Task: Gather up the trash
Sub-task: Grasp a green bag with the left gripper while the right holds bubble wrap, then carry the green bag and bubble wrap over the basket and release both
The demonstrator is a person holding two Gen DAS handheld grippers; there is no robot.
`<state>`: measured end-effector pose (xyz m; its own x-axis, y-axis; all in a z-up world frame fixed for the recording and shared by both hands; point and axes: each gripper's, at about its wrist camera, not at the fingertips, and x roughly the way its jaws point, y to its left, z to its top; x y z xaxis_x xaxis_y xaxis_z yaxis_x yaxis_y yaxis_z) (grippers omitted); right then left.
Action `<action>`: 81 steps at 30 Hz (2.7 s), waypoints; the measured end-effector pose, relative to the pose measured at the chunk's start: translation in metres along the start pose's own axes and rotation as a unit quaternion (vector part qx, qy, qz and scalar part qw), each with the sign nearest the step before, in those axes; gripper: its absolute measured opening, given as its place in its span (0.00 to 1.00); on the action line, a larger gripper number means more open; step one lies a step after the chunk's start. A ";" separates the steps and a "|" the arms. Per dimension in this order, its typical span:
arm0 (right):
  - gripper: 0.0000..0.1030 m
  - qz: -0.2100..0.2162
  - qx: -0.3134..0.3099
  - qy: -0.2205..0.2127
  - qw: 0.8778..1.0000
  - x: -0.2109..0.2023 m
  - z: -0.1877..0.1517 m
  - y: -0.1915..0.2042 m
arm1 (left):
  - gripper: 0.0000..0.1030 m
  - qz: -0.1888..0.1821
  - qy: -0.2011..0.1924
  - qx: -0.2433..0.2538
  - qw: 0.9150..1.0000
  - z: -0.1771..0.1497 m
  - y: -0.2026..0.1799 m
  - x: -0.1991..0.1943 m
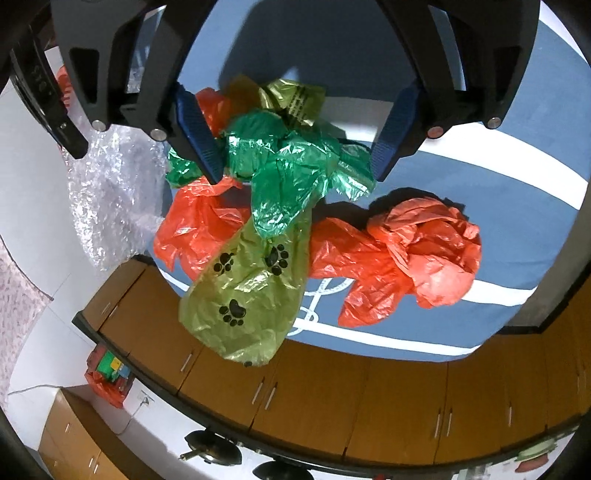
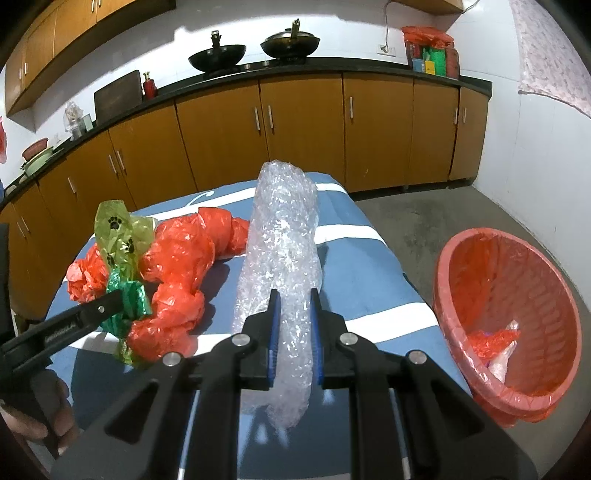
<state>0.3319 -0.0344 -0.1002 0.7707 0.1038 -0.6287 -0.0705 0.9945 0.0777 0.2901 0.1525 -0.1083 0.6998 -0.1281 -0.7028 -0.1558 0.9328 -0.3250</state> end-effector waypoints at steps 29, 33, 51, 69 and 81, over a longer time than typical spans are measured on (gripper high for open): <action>0.15 0.019 -0.013 -0.026 0.999 -0.043 -0.001 0.000 | 0.21 0.021 -0.073 -0.001 0.997 -0.008 0.030 -0.076; 0.14 0.022 -0.012 -0.039 0.999 -0.057 0.001 -0.004 | 0.21 0.021 -0.085 0.003 0.996 -0.007 0.024 -0.087; 0.14 -0.022 0.021 -0.077 0.997 -0.097 0.007 -0.070 | 0.21 -0.013 -0.104 0.053 0.993 -0.001 -0.044 -0.098; 0.14 -0.116 0.067 -0.089 0.987 -0.109 -0.002 -0.178 | 0.21 -0.092 -0.072 0.149 0.982 -0.019 -0.175 -0.059; 0.14 -0.140 0.099 -0.079 0.982 -0.098 -0.011 -0.232 | 0.21 -0.134 -0.041 0.203 0.969 -0.035 -0.245 -0.025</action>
<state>0.2659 -0.2755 -0.0651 0.8315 -0.1931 -0.5208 0.2712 0.9594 0.0772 0.2863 -0.0849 -0.0335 0.7326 -0.3730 -0.5694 0.3148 0.9273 -0.2026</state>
